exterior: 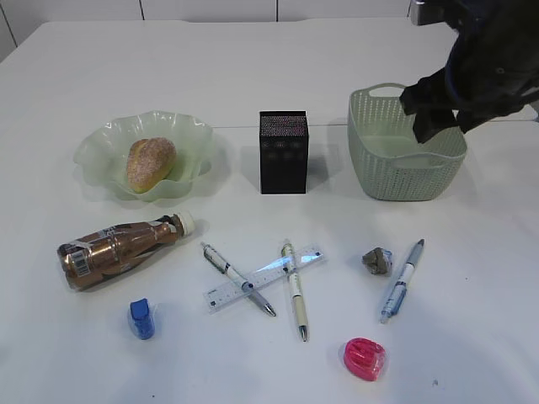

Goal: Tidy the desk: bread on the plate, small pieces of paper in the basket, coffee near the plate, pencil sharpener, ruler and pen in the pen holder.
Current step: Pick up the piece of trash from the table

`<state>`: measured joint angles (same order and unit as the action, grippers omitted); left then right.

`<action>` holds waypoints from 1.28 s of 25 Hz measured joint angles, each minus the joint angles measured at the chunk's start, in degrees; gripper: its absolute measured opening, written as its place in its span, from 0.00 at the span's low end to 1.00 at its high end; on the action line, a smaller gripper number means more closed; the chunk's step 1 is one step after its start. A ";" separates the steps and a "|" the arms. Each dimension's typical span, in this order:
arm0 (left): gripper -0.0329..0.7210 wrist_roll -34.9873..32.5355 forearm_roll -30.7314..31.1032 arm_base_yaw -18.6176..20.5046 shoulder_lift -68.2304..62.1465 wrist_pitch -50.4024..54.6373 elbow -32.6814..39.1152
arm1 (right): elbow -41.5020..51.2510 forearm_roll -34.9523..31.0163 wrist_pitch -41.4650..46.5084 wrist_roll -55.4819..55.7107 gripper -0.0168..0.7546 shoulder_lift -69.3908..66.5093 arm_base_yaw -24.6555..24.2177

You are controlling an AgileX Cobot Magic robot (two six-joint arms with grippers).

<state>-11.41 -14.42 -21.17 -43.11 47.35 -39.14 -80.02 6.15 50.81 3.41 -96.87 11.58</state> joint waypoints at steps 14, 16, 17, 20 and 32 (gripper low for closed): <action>0.66 0.00 -0.42 0.00 0.00 1.50 0.00 | 0.00 -4.57 8.68 -6.68 0.63 -3.36 3.72; 0.66 0.00 -0.51 0.00 0.00 1.58 0.00 | 0.00 -5.26 8.79 -7.62 0.63 -4.76 3.72; 0.66 0.00 -0.51 0.00 0.00 1.63 0.00 | 0.00 -7.19 8.79 -8.95 0.63 -5.99 3.83; 0.66 0.00 -0.51 0.00 0.00 1.72 0.00 | 0.00 -9.32 8.79 -10.62 0.63 -7.49 3.93; 0.66 0.04 -0.51 0.00 0.00 1.98 0.00 | 3.13 -10.89 3.49 -12.57 0.63 -13.96 3.93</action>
<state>-11.37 -14.93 -21.17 -43.11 49.34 -39.14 -76.89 -4.74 54.30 -9.17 -110.83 15.51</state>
